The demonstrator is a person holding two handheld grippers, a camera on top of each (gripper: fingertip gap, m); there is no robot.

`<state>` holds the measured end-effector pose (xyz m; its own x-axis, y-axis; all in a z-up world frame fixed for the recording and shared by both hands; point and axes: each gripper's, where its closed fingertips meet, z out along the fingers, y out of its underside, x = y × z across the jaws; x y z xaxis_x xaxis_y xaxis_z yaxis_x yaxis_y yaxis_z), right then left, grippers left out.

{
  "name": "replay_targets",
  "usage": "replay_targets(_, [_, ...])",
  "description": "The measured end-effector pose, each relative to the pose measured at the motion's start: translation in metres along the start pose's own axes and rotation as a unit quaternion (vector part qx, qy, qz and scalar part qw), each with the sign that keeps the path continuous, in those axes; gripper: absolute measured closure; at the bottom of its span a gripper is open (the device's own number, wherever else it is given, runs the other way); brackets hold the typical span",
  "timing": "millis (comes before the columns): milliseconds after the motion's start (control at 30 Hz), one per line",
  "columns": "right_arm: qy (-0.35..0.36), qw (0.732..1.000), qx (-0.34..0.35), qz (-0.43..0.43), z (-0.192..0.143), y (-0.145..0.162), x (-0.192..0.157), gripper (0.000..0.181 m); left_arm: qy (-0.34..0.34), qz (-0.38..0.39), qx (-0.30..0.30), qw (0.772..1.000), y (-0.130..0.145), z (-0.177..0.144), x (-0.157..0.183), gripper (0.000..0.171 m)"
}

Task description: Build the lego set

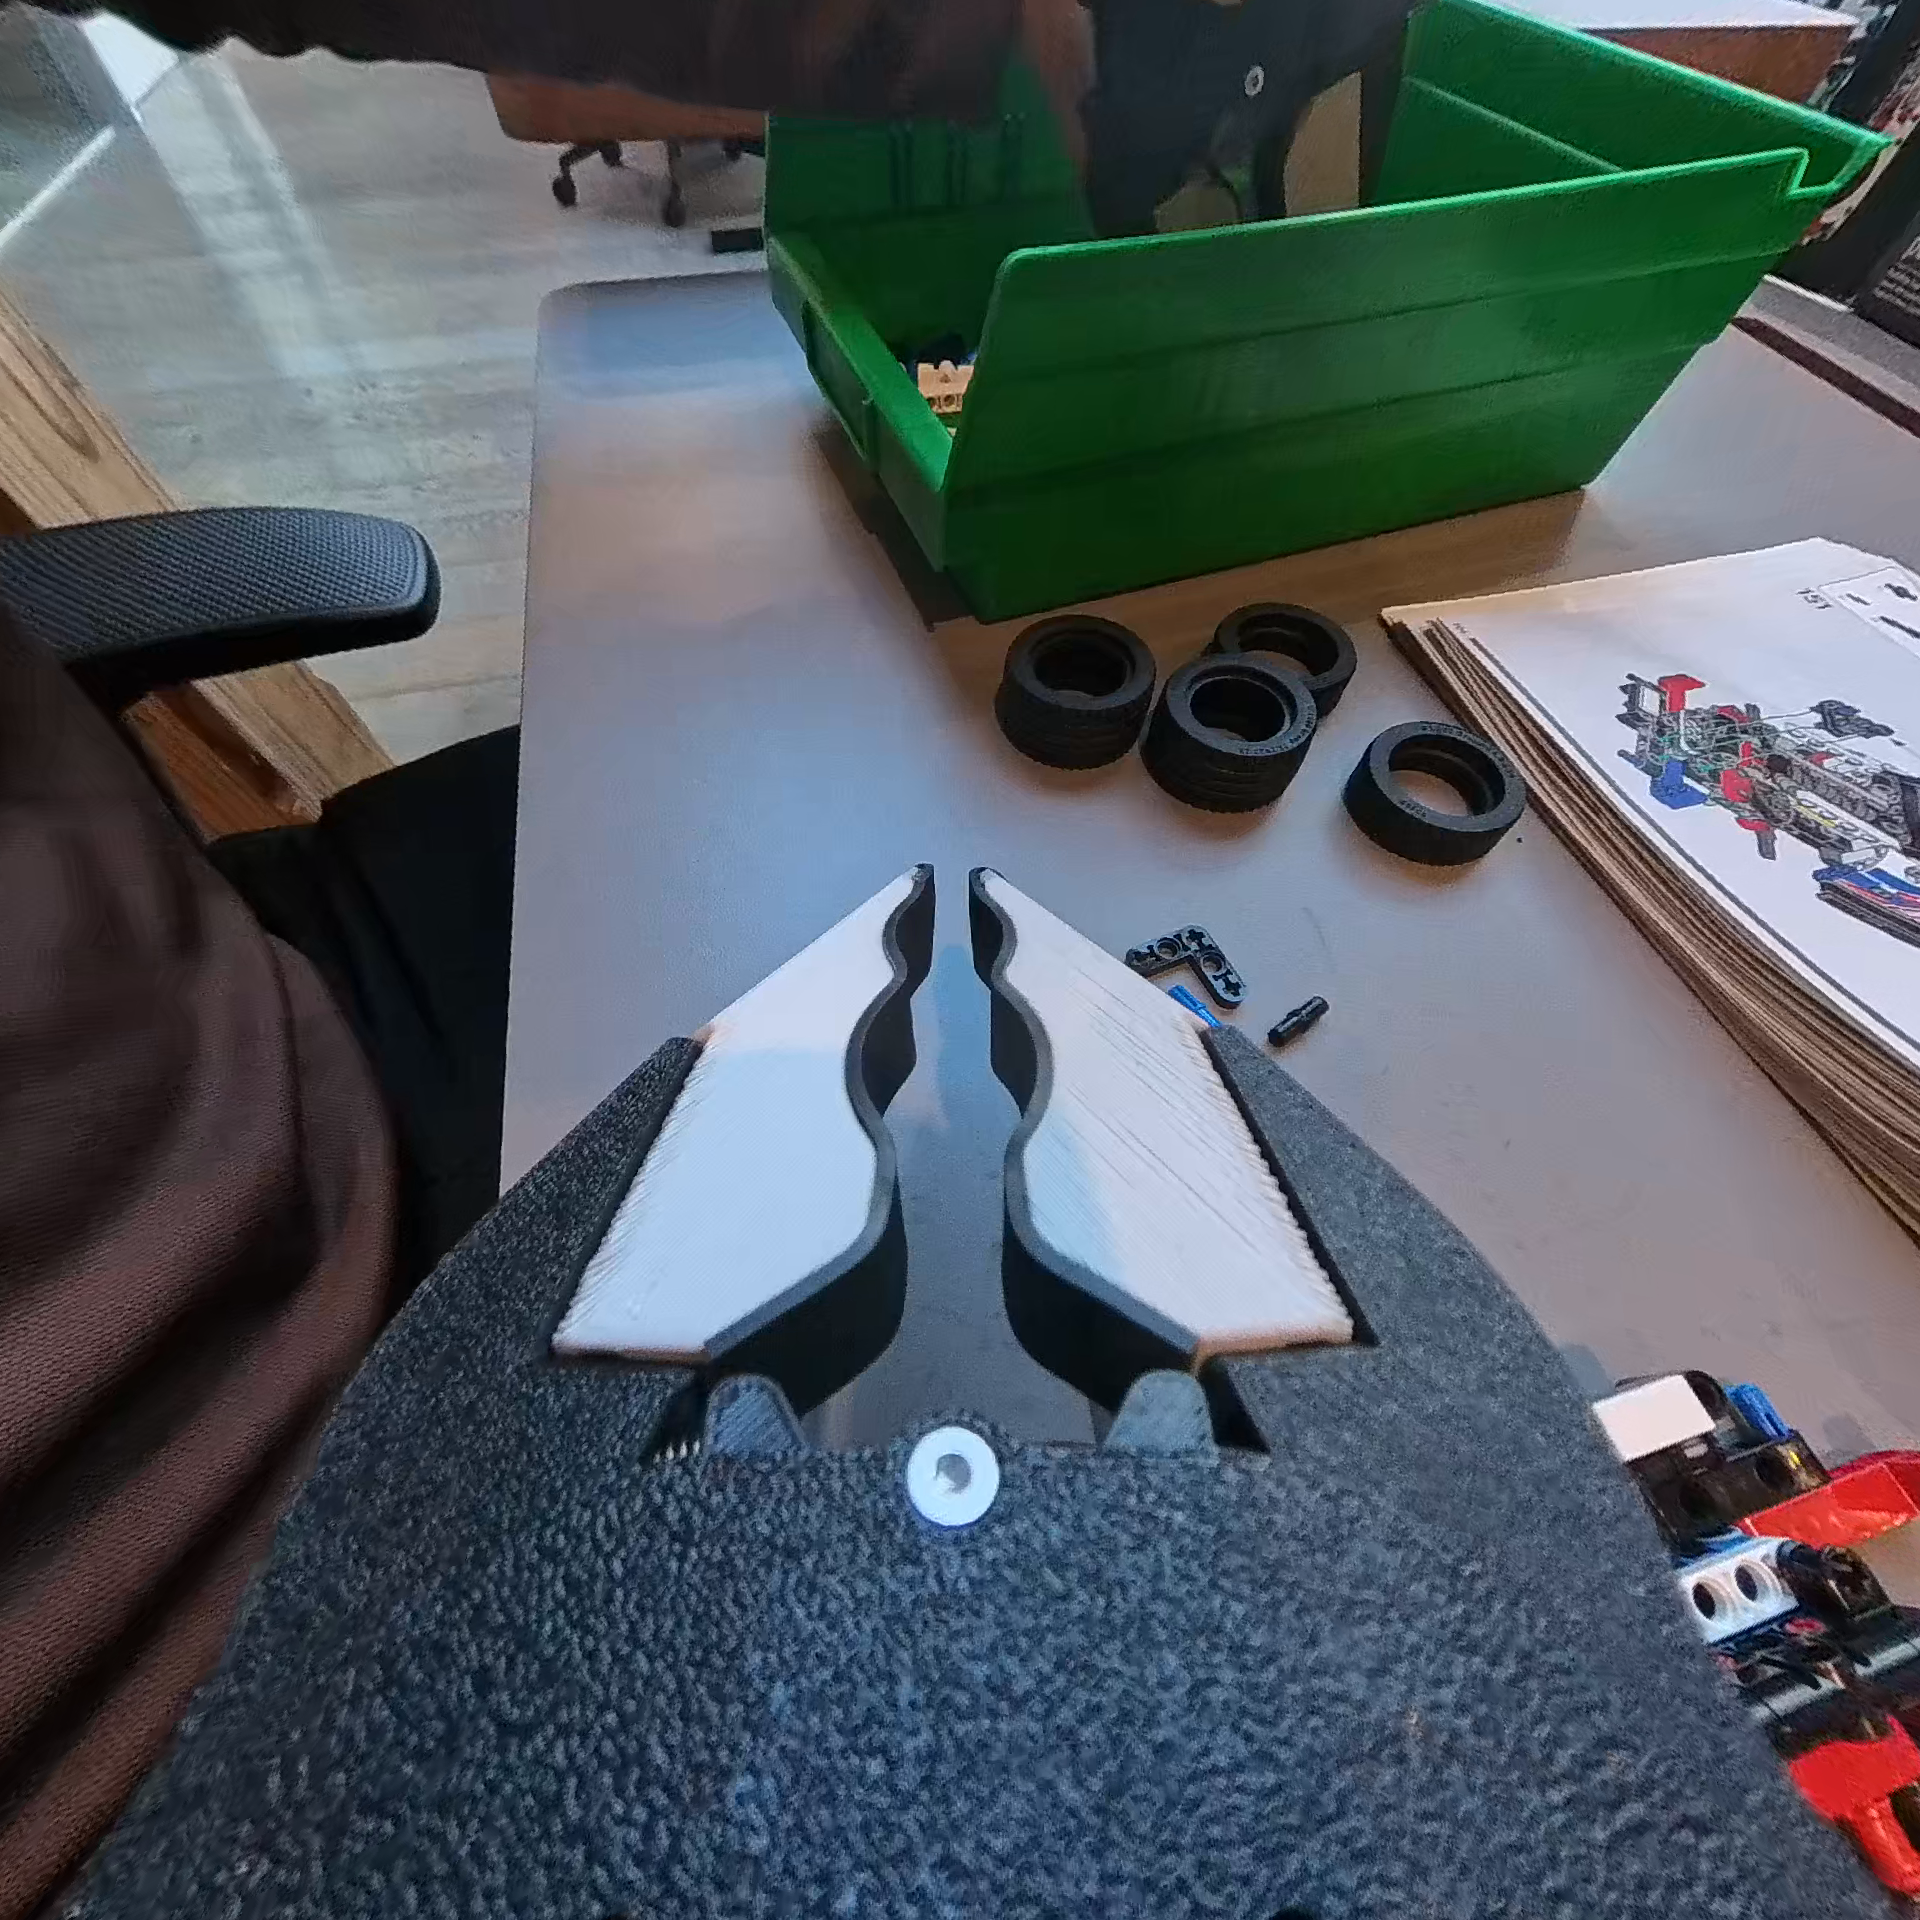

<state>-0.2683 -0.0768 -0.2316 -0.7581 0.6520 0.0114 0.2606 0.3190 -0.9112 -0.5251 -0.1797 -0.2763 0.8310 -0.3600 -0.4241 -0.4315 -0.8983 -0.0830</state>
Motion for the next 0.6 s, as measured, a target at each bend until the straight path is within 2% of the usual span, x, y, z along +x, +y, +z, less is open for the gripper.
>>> replay_targets(267, [0.001,1.000,0.000,-0.004,0.000,0.000,-0.001,0.175,0.003,-0.009,-0.031,0.999,0.012,-0.005,0.004,0.166])
replay_targets(433, [0.004,1.000,-0.003,-0.015,0.000,0.001,-0.002,0.175,-0.038,-0.032,-0.010,0.999,0.009,-0.040,-0.012,0.167])
replay_targets(500, [0.005,1.000,-0.005,-0.020,0.001,0.001,-0.003,0.175,-0.067,-0.045,0.028,0.996,-0.009,-0.066,-0.022,0.168])
replay_targets(600, [0.006,1.000,-0.009,-0.028,0.002,0.002,-0.005,0.175,-0.080,-0.047,0.121,0.988,-0.066,-0.106,-0.017,0.167])
